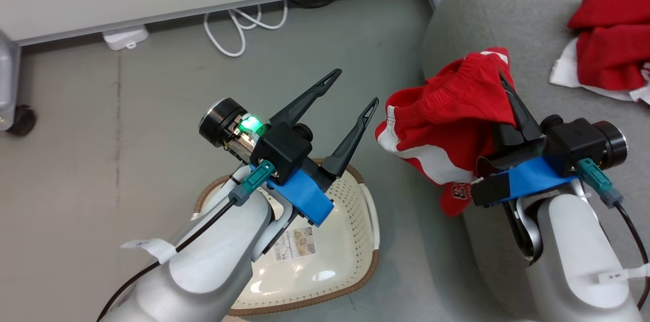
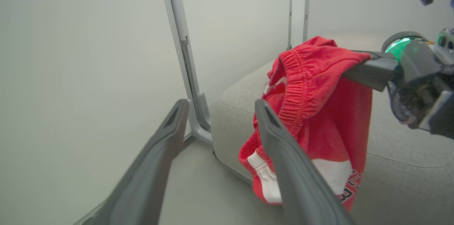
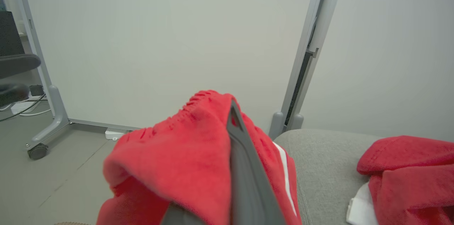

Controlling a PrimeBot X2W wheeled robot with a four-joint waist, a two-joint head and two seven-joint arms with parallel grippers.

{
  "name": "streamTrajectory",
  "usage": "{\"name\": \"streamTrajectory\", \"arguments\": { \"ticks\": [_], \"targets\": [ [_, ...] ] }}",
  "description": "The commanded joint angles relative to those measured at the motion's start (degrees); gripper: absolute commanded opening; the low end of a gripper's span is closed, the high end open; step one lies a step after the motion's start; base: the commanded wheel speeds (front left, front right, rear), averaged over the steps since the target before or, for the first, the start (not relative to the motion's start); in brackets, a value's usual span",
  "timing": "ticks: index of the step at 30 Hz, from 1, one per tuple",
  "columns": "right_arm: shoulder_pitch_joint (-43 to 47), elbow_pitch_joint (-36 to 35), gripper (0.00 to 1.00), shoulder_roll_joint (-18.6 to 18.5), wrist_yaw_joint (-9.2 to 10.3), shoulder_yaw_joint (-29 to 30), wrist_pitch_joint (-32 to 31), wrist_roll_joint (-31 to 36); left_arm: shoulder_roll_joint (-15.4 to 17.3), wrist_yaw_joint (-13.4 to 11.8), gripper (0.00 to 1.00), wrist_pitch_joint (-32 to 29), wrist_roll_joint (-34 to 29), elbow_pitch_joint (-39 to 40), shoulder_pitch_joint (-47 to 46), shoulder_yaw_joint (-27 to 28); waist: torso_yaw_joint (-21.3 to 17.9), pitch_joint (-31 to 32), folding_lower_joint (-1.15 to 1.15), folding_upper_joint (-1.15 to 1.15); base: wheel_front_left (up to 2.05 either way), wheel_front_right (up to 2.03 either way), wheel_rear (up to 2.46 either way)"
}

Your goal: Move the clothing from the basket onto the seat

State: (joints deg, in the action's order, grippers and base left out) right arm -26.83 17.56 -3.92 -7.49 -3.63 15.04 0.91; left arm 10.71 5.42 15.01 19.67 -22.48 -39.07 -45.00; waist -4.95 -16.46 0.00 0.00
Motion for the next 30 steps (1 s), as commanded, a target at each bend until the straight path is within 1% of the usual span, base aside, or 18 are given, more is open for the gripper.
{"name": "streamTrajectory", "arguments": {
  "ticks": [1, 11, 18, 25, 30],
  "targets": [
    [1.1, -1.0, 0.0, 0.3, -0.01, 0.7, 0.2, -0.3, 0.5, 0.2, 1.0, 0.2, 0.0, 0.1, -0.8, -0.2, -2.2, -1.3, 0.0, 0.0, 0.0, 0.0, 0.0],
    [4.2, -4.1, 0.0, 0.9, -0.01, 4.0, 0.2, -1.0, 1.2, 0.6, 1.0, -0.2, -0.1, 0.5, -2.0, -1.6, -8.2, -3.4, 0.0, 0.0, 0.0, 0.0, 0.0],
    [6.4, -5.7, 0.0, 1.1, -0.01, 6.2, 0.2, -2.4, 0.9, 1.0, 1.0, -0.7, -0.3, 0.7, -2.7, -3.6, -11.2, -4.3, 0.0, 0.0, 0.0, 0.0, 0.0],
    [7.4, -7.0, 0.0, 1.1, -0.01, 6.6, 0.2, -3.6, 1.0, 1.0, 1.0, -0.6, 0.0, 0.5, -3.1, -4.3, -12.8, -4.7, 0.0, 0.0, 0.0, 0.0, 0.0],
    [4.6, -8.1, 0.0, 1.1, -0.01, 6.7, 0.2, -2.8, 1.5, 0.5, 1.0, -0.4, 0.0, 0.9, -3.3, -4.1, -12.8, -5.6, 0.0, 0.0, 0.0, 0.0, 0.0]
  ]
}}
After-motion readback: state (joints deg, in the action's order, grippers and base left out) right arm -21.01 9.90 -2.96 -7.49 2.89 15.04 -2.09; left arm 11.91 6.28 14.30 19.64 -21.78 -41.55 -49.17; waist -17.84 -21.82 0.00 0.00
